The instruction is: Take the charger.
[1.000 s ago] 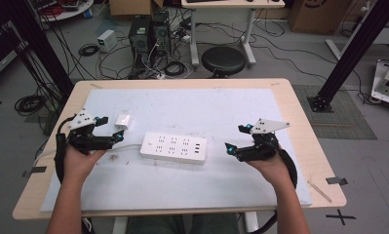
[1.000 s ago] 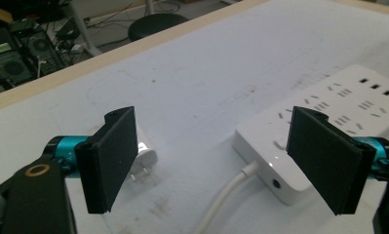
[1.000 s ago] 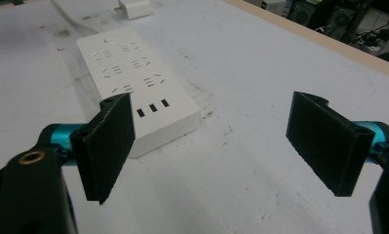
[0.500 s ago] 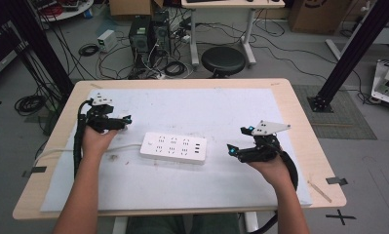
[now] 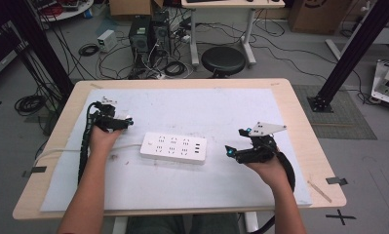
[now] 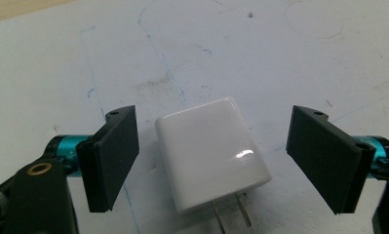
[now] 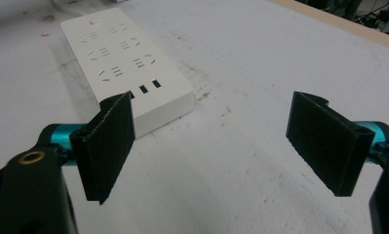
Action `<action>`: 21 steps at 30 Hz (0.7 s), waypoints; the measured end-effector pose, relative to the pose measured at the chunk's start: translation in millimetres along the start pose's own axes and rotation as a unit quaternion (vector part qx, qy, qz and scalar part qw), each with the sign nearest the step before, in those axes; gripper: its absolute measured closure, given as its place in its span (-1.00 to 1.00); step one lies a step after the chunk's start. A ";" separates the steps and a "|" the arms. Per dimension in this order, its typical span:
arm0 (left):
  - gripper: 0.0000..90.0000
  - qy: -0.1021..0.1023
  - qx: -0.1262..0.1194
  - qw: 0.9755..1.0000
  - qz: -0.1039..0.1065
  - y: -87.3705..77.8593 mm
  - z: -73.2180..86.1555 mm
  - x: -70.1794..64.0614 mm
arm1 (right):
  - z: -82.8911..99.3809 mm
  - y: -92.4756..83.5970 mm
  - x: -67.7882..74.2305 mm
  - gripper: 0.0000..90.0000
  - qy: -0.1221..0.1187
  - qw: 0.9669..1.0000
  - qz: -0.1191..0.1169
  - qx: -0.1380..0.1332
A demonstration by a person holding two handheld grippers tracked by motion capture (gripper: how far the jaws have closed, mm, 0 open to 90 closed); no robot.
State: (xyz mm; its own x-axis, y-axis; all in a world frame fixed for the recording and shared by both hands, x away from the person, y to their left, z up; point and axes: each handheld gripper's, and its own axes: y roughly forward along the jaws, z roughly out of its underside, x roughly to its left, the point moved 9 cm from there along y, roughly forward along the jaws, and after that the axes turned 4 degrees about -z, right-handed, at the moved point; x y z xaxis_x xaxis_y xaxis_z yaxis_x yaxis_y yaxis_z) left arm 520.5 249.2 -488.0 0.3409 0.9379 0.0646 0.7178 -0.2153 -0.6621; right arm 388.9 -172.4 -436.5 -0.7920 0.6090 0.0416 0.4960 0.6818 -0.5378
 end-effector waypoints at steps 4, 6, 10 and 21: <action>-0.55 0.011 0.017 1.000 -0.021 6.4 5.6 2.1 | 0.0 3.6 0.8 -0.60 -0.001 1.000 -0.001 0.000; -0.53 0.019 0.023 0.999 -0.032 7.6 7.2 3.2 | -0.3 3.3 1.6 -0.59 0.000 1.000 -0.002 0.002; -0.49 0.011 0.024 0.999 -0.027 9.0 8.0 1.9 | -1.1 2.1 1.3 -0.59 0.001 1.000 0.000 0.002; -0.29 0.001 0.030 0.999 -0.018 9.7 9.9 0.0 | -1.9 1.7 0.9 -0.60 -0.003 1.000 0.000 0.001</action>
State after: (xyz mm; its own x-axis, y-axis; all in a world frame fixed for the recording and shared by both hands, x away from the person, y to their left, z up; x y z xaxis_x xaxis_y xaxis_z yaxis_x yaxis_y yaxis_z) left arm 521.5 249.8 -501.8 0.3175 0.9439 0.0908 0.6921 -0.1653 -0.7026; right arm 389.8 -169.9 -435.8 -0.7937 0.6072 0.0366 0.4960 0.6808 -0.5390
